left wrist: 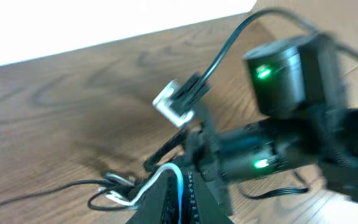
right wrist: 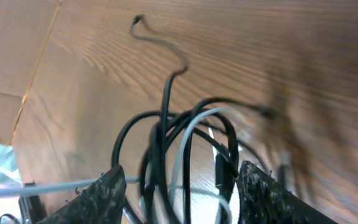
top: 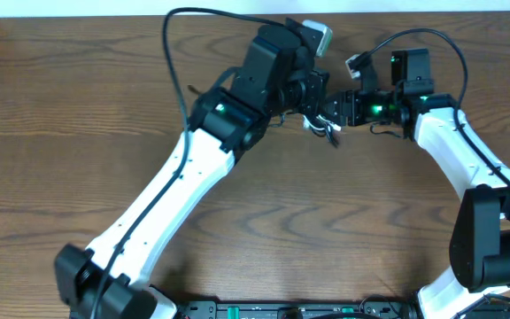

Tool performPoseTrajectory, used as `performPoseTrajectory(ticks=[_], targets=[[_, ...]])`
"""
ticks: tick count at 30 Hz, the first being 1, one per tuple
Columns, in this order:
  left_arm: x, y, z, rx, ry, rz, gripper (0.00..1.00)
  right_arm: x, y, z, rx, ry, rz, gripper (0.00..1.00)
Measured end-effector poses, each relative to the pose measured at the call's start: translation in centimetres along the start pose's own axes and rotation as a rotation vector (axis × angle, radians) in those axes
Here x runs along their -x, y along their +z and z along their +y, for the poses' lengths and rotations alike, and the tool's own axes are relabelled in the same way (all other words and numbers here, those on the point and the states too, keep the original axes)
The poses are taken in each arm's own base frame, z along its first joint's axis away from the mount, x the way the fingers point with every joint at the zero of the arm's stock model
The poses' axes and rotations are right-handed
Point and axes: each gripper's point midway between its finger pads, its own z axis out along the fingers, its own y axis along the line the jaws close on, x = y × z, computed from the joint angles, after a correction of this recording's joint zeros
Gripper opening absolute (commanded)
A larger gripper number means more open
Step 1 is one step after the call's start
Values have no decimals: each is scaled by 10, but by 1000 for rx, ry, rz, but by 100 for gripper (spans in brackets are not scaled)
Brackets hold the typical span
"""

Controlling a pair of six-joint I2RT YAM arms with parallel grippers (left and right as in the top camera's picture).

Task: Untangle cables
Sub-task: 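Pull the left gripper up and away, drawing cables out of the coil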

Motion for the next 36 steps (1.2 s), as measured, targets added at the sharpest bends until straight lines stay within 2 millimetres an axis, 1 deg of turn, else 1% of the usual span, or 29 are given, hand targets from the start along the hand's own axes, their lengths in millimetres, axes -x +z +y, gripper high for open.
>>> performPoseTrajectory(ticks=[3, 10, 13, 15, 17, 19, 21, 23, 27, 33, 35, 36], targets=[[5, -8, -3, -5, 5, -19, 7, -3, 3, 5, 9, -5, 12, 52], [5, -8, -3, -4, 4, -18, 8, -7, 9, 7, -11, -14, 27, 49], [5, -8, -3, -4, 4, -17, 8, -9, 13, 11, -13, -24, 39, 48], [5, -8, -3, -5, 4, -18, 7, -12, 17, 16, -10, -32, 48, 45], [5, -8, -3, -4, 4, -17, 7, -16, 20, 19, -15, -29, 65, 42], [5, -8, -3, -4, 4, -17, 8, -23, 22, 18, -36, -1, 91, 41], [4, -8, -3, -3, 3, -14, 7, -30, 23, 16, -64, 31, 116, 40], [3, -8, -2, 0, 2, -9, 7, -42, 22, 7, -130, 95, 152, 38], [4, -8, 1, 17, 2, -13, 7, -46, 20, -5, -207, 173, 157, 30], [5, -8, 3, 29, 3, -22, 8, -46, 18, -12, -259, 242, 143, 18], [8, -9, 3, 35, 5, -34, 8, -47, 19, -12, -265, 256, 143, 11], [11, -9, 4, 39, 6, -44, 7, -48, 19, -12, -266, 263, 146, 4]])
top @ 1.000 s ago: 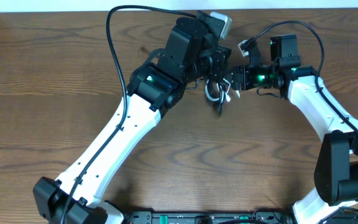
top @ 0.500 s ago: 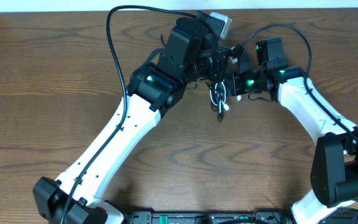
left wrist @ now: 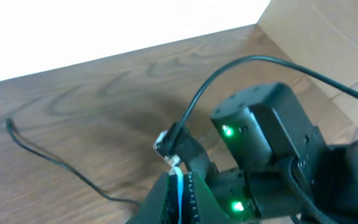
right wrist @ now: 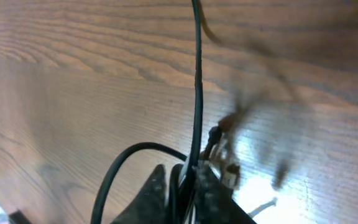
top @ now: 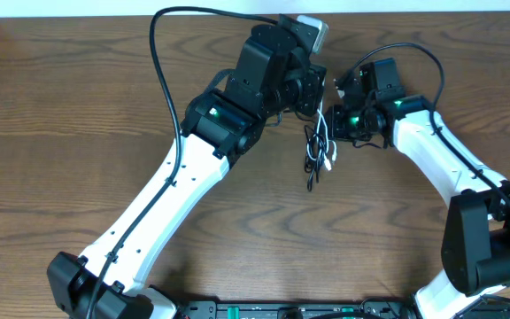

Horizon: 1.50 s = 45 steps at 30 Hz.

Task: Untangle cables

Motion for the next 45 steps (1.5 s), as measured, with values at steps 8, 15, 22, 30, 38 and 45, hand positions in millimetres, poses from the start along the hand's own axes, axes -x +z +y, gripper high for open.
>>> performPoseTrajectory(ticks=[8, 15, 22, 30, 38, 45], targets=[[25, -5, 21, 28, -34, -91, 7, -9, 15, -10, -26, 67, 44, 1], [51, -40, 62, 121, -93, -177, 7, -7, 16, -17, -63, 94, 31, 1], [89, -114, 86, 211, -107, -345, 7, -2, 12, -35, -119, 115, 9, 1], [66, -105, 93, 232, -142, -253, 7, 7, 10, -37, -107, 81, -20, 8], [65, -96, 79, 145, -145, -235, 7, 32, 5, 26, 226, -222, -102, 55], [52, -90, 58, 19, -148, -162, 7, 31, -5, 56, 391, -333, -116, 61]])
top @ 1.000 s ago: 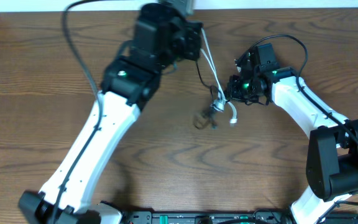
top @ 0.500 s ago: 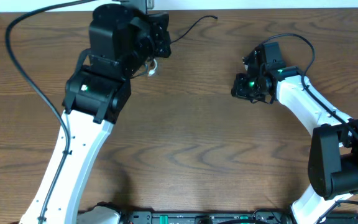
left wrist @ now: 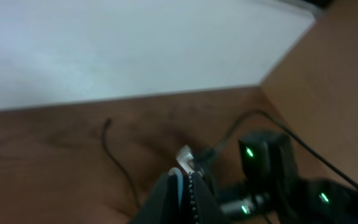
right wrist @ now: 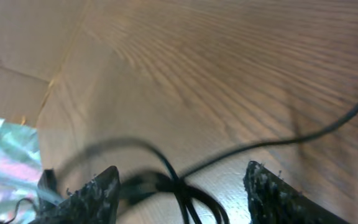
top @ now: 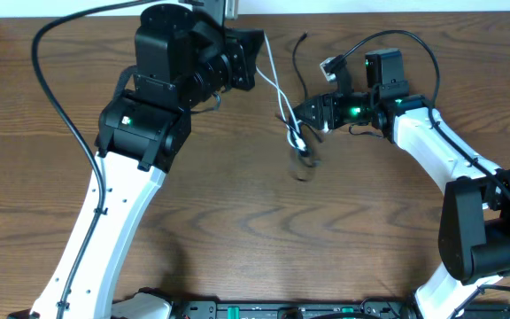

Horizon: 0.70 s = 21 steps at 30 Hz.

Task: Untangle cables

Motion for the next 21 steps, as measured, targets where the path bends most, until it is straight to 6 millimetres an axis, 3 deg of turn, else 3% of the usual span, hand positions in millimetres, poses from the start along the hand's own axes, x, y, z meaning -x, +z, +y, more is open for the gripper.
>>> performPoseTrajectory(ticks=[6, 15, 21], targets=[[-49, 21, 6, -18, -68, 197, 8, -9, 0, 2, 11, 24, 33, 57], [-177, 79, 33, 56, -184, 628, 7, -28, -1, -13, -74, 98, 93, 56], [-215, 96, 49, 89, -218, 739, 8, -32, -2, -16, -93, 115, 108, 56]])
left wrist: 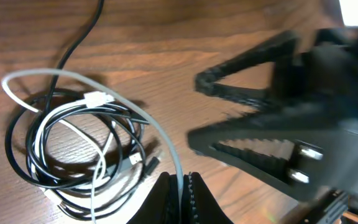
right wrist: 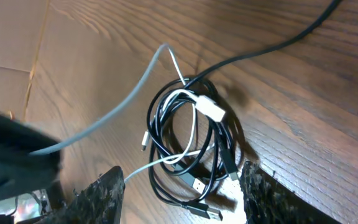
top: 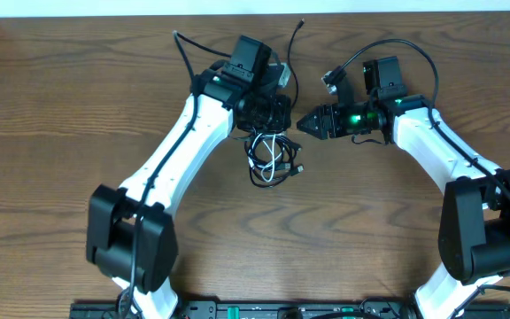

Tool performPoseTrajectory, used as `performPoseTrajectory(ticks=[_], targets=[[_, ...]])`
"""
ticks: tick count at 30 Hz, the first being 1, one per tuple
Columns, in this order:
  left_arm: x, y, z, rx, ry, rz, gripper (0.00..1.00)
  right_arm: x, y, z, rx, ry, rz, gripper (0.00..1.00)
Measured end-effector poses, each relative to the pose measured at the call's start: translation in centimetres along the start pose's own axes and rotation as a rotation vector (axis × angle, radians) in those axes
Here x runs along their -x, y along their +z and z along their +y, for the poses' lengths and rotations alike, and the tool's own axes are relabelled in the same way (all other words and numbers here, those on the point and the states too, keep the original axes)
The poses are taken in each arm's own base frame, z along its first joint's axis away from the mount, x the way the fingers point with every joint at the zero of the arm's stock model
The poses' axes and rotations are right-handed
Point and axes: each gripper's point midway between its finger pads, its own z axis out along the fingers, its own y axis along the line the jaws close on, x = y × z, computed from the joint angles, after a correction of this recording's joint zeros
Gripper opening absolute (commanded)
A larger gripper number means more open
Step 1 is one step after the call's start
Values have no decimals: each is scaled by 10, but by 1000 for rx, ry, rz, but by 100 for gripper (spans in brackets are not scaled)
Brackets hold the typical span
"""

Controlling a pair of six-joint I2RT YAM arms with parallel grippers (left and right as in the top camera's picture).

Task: Untangle cables

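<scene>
A tangled bundle (top: 273, 159) of black and white cables lies coiled on the wooden table, also seen as the bundle (left wrist: 73, 149) and the bundle (right wrist: 191, 143). My left gripper (top: 271, 113) hangs just behind it. In the left wrist view the left gripper (left wrist: 180, 182) is shut on a pale grey-white cable (left wrist: 148, 118) that loops back into the coil. My right gripper (top: 305, 124) stands open to the right of the bundle. In its own view the right gripper (right wrist: 180, 173) holds nothing, and USB plugs lie between its fingers.
One black cable end (top: 299, 27) trails from the bundle to the table's far edge. The brown wooden table (top: 60, 133) stretches out on both sides. A cardboard wall (right wrist: 5, 37) borders the table at one side.
My left gripper, then high at the back left with the white cable stretched out, is now low at the middle. The bundle, then lifted, now lies coiled on the table. The right gripper stays open.
First both grippers met at the bundle, the left shut on the white cable, the right open around the black loops. Then the right was shut on black cables. Later the right was open and the left held the white cable high. Now the bundle rests on the table.
</scene>
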Motion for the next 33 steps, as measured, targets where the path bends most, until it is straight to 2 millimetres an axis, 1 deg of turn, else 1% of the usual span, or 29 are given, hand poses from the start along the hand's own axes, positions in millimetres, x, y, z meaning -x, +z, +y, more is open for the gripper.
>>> performPoseTrajectory(ticks=[3, 6, 8, 10, 13, 15, 17, 20, 22, 24, 29, 33], targets=[[2, 4, 8, 40, -2, -5, 8, -2, 0, -3, -18, 7, 6, 56], [10, 2, 13, 64, 8, -39, 8, -3, 0, -5, -29, 12, 9, 55], [15, 0, 17, 72, 6, -62, 7, -3, 0, -6, -35, 12, 9, 55], [24, -7, 21, 79, 3, -99, 7, -3, 0, -7, -41, 10, 8, 56], [42, -29, 19, 64, 9, -189, 7, -2, 3, -6, -50, -2, 6, 56], [55, -52, 10, 32, 26, -270, 7, -1, 6, -2, -52, -21, 3, 56], [64, -82, -3, -4, 51, -352, 7, 0, 11, 3, -50, -42, 2, 55], [68, -120, -23, -49, 91, -444, 8, 1, 18, 8, -66, -47, -3, 54], [67, -140, -35, -70, 116, -487, 7, 2, 22, 9, -86, -40, -8, 54], [64, -155, -45, -91, 137, -518, 7, 3, 26, 11, -101, -32, -16, 54], [64, -171, -54, -108, 162, -562, 7, 7, 29, 14, -112, -19, -33, 53], [65, -172, -54, -110, 163, -565, 8, 7, 30, 15, -111, -9, -34, 53]])
